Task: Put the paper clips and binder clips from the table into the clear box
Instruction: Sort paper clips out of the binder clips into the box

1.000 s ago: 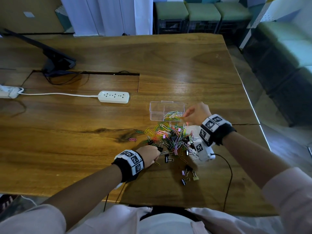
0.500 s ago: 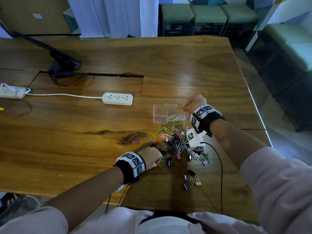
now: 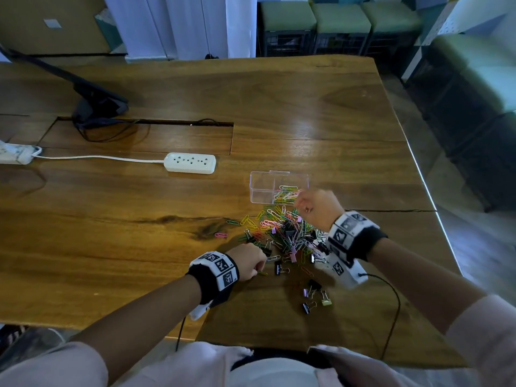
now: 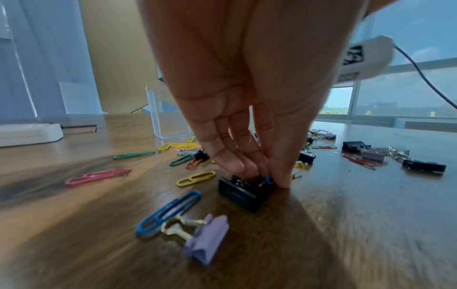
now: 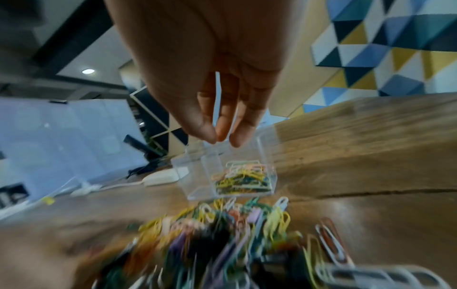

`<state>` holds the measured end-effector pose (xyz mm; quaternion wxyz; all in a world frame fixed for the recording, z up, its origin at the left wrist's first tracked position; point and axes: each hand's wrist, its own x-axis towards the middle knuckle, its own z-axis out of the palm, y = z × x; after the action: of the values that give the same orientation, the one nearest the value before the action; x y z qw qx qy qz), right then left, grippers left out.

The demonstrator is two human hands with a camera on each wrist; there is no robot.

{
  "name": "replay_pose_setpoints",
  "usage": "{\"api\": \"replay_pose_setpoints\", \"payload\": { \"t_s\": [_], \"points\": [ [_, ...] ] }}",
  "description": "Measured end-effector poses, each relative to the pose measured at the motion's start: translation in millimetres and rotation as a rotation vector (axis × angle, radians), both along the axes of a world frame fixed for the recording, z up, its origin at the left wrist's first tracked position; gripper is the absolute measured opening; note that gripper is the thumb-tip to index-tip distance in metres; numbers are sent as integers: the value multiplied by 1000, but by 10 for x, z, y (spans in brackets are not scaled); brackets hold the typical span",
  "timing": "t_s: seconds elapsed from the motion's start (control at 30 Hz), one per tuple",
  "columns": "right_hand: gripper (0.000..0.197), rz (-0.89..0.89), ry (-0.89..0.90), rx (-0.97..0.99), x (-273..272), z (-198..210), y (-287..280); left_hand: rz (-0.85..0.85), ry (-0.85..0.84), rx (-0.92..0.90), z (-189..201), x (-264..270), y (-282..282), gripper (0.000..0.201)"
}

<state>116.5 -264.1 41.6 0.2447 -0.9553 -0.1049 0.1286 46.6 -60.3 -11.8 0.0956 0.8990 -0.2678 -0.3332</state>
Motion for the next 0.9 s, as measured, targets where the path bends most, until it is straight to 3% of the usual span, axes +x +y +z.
{"api": "replay_pose_setpoints", "payload": {
  "t_s": [0.13,0.3,0.5,0.67,0.9],
  "points": [
    [15,163,125,-90,-393,-117,-119,35,10,-22,-9,6,12,13],
    [9,181,267,-161,-691,-243,-232,34,-15,-21,-45,-8,21,13],
    [8,145,293,-249,-800,-398,-251,39,-65,-101,68,110,0,9],
    [17,175,314,-306,-859,-422,-199,126,-190,-202,273,395,-73,8],
    [11,177,312,-312,-860,-486,-150,251,-327,-245,475,795,-236,9]
  ]
}}
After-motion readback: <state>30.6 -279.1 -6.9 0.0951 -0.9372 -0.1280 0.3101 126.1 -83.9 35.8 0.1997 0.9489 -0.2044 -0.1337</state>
